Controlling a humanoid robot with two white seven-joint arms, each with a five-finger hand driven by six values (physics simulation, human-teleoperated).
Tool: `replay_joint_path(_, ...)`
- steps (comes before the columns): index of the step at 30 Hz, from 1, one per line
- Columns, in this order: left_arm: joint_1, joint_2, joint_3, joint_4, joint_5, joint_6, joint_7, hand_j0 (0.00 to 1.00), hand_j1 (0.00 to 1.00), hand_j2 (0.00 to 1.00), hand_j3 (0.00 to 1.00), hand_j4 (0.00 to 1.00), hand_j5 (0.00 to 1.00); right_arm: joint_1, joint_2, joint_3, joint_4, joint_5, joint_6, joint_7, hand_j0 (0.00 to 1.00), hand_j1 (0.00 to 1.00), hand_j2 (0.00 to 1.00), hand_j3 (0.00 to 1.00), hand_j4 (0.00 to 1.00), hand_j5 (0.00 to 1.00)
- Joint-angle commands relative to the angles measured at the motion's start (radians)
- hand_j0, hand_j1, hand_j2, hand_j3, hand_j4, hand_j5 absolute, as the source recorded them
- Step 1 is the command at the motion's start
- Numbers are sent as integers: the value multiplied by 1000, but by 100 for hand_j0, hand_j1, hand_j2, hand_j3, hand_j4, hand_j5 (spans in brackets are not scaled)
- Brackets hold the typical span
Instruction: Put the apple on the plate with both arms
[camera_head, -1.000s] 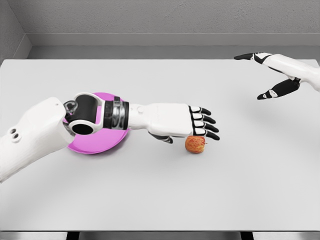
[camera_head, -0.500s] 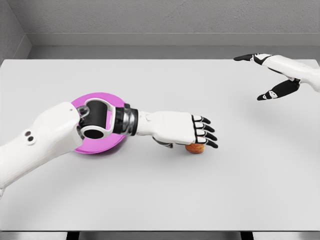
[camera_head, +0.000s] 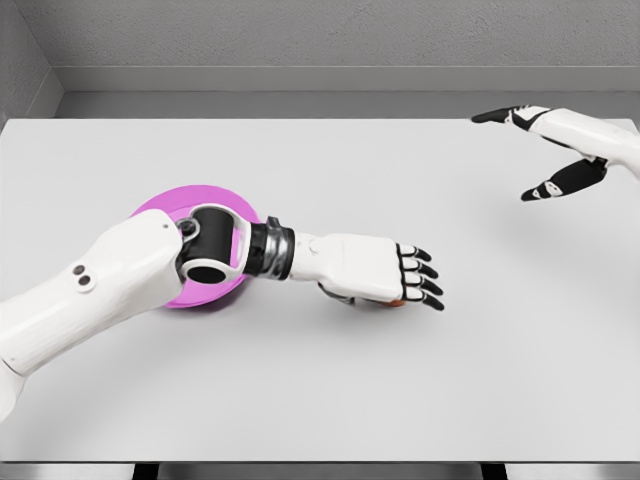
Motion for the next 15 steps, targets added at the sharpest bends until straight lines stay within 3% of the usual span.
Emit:
replay_joint_path(1,0,-1,0,8,-17,1,2,100,100,100,100,100,100,0,-19,-4,-2,-7,3,0,100,100,100,100,100,100)
replay_joint_path(15,-21,-17,2,19,-40,1,2,98,98,98,98,98,98,5,-41,-18,-4,-10,3,0,100,100,100,100,100,100)
